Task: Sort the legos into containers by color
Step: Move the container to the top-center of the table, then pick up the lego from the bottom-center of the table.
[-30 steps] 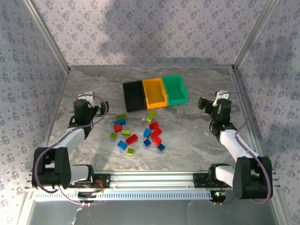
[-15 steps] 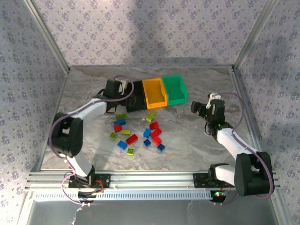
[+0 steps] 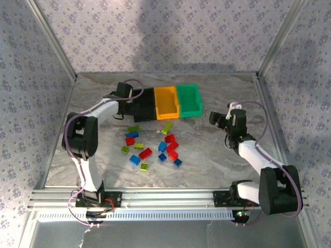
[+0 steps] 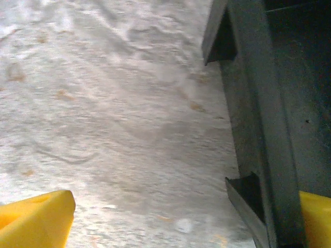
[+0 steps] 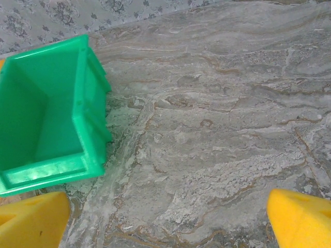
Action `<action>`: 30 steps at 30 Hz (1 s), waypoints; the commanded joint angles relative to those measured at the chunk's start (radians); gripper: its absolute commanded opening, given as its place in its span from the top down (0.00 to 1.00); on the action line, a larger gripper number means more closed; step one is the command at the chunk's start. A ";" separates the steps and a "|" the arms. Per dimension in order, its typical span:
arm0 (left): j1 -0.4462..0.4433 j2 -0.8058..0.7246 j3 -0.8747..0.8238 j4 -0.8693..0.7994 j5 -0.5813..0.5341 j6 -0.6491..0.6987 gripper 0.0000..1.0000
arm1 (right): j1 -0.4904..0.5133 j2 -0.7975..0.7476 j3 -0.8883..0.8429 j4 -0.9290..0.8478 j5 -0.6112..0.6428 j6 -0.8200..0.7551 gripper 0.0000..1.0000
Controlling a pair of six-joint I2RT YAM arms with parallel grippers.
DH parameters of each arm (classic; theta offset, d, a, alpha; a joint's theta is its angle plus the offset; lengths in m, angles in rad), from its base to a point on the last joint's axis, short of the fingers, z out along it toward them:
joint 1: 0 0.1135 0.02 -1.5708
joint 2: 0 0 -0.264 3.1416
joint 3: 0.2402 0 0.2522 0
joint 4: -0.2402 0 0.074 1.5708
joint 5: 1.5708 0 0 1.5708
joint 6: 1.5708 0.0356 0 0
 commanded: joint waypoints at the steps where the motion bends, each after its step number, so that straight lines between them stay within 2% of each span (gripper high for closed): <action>1: 0.029 0.005 0.032 -0.037 -0.020 -0.015 0.02 | 0.008 0.023 0.040 -0.014 -0.005 -0.008 0.00; 7: 0.025 -0.046 -0.010 0.016 -0.010 -0.022 0.00 | 0.019 0.063 0.060 -0.014 -0.028 -0.023 0.00; 12: 0.006 -0.210 -0.154 0.114 0.034 -0.052 0.00 | 0.072 0.066 0.087 -0.077 -0.087 -0.004 0.00; 16: -0.015 -0.367 -0.321 0.232 0.056 -0.067 0.00 | 0.187 0.055 0.119 -0.239 -0.137 0.052 0.00; 21: -0.018 -0.468 -0.513 0.392 0.188 -0.156 0.00 | 0.362 0.087 0.174 -0.424 -0.173 0.121 0.02; 24: -0.023 -0.503 -0.578 0.431 0.284 -0.182 0.00 | 0.446 0.128 0.213 -0.513 -0.251 0.139 0.07; 30: -0.018 -0.600 -0.707 0.519 0.235 -0.221 0.00 | 0.648 0.257 0.336 -0.721 -0.260 0.060 0.13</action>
